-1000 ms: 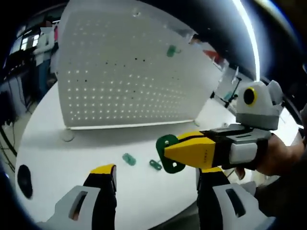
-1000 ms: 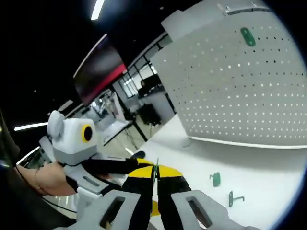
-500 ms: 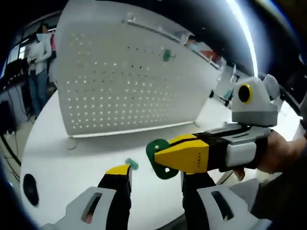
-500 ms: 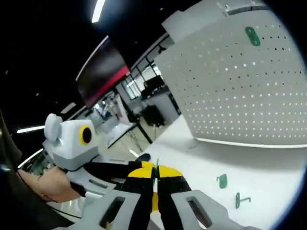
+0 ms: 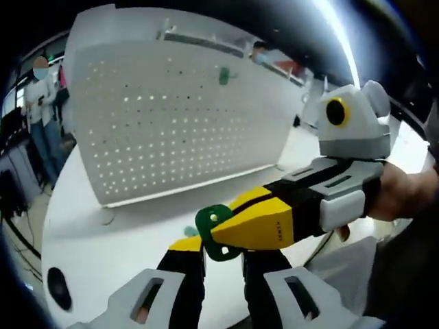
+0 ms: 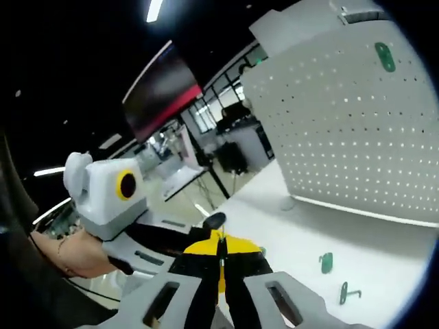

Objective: Insert the hook assembly into the mounting plate slot until the hook locks in place.

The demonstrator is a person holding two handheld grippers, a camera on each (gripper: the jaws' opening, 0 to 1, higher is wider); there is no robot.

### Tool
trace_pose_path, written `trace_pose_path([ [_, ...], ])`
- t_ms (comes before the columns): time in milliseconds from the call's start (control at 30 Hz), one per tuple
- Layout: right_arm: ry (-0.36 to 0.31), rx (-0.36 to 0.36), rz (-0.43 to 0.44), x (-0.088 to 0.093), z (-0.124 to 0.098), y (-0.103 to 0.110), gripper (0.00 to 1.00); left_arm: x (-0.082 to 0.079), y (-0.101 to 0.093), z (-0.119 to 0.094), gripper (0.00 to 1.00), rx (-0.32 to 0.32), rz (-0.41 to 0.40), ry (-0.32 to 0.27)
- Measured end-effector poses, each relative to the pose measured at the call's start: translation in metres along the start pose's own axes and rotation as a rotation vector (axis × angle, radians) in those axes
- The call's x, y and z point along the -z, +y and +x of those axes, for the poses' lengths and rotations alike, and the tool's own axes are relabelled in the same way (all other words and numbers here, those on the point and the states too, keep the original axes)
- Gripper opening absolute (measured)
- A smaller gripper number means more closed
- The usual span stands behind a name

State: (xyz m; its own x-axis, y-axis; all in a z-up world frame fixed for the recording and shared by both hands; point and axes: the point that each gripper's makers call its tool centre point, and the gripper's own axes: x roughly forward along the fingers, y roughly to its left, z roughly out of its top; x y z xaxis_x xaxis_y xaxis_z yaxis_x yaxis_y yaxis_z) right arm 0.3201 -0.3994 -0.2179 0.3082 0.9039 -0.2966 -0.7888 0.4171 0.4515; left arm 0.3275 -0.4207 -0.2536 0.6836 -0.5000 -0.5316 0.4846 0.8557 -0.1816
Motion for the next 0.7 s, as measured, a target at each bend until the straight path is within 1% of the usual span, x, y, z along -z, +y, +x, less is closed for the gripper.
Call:
trace_pose_path([
  [133, 0.019, -0.005, -0.012, 0.002, 0.002, 0.003, 0.0, 0.001, 0.001, 0.0, 0.2, 0.002, 0.013, 0.006],
  [233, 0.028, -0.004, -0.022, 0.003, 0.002, 0.004, 0.0, 0.001, 0.002, -0.001, 0.2, -0.002, 0.019, -0.001],
  [333, 0.057, -0.004, -0.044, 0.005, 0.003, 0.004, 0.0, 0.003, 0.003, 0.0, 0.19, -0.001, 0.027, 0.0],
  [400, 0.074, -0.008, -0.057, 0.007, 0.003, 0.004, 0.0, 0.005, 0.003, 0.0, 0.19, 0.005, 0.025, 0.0],
  [600, 0.099, -0.016, -0.053, 0.009, 0.004, 0.002, 0.0, 0.007, 0.002, 0.0, 0.18, 0.017, 0.014, -0.009],
  [700, 0.11, -0.018, -0.052, 0.011, 0.005, 0.001, 0.0, 0.009, 0.003, 0.0, 0.18, 0.03, -0.011, -0.013],
])
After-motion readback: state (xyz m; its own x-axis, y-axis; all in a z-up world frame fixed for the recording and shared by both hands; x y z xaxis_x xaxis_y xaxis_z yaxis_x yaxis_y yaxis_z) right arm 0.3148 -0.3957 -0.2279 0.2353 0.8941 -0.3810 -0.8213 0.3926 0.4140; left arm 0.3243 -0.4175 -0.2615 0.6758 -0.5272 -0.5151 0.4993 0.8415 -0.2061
